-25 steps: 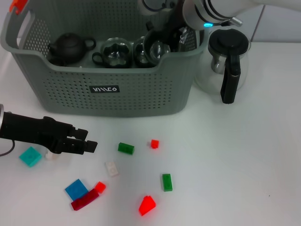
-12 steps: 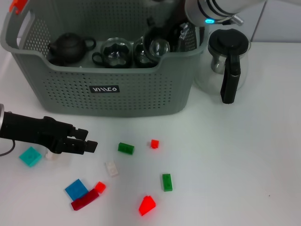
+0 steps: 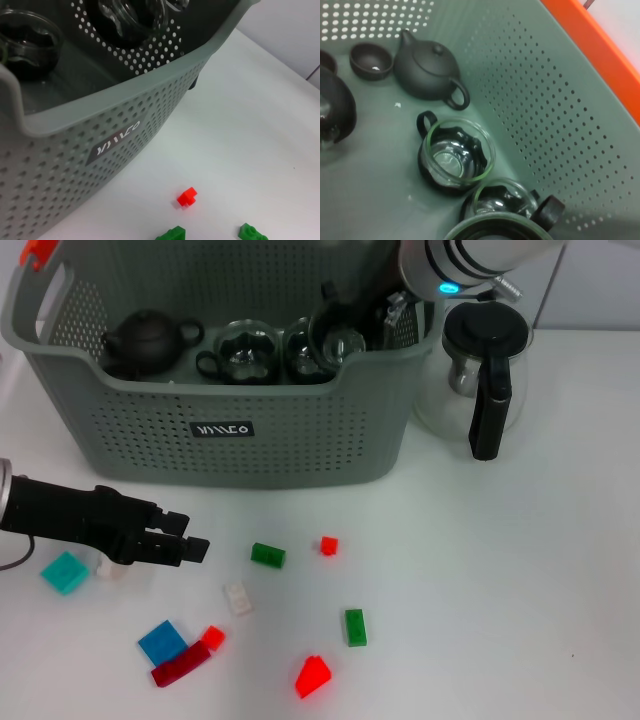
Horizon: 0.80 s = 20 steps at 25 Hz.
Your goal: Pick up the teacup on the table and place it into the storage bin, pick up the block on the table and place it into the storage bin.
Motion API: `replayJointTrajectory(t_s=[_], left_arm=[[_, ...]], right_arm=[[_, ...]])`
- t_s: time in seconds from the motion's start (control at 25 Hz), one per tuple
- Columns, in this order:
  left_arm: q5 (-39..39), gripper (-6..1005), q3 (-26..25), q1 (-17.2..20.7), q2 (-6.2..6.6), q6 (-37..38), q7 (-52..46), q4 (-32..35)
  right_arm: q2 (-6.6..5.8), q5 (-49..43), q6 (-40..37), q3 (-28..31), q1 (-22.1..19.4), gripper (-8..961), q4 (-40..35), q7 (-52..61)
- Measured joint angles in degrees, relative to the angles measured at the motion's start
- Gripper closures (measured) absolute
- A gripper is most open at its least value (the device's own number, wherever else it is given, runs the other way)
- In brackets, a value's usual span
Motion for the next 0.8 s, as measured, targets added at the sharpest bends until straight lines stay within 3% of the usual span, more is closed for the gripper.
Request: replayJointTrajectory(t_s=[0.8], left_arm=[[0.0,431,0.05,-0.14,-0.03,-0.71,-0.28,-0.02]], right_arm=[[0.06,0.08,0.47,0.06,0.27,876,0.29,-0.18]])
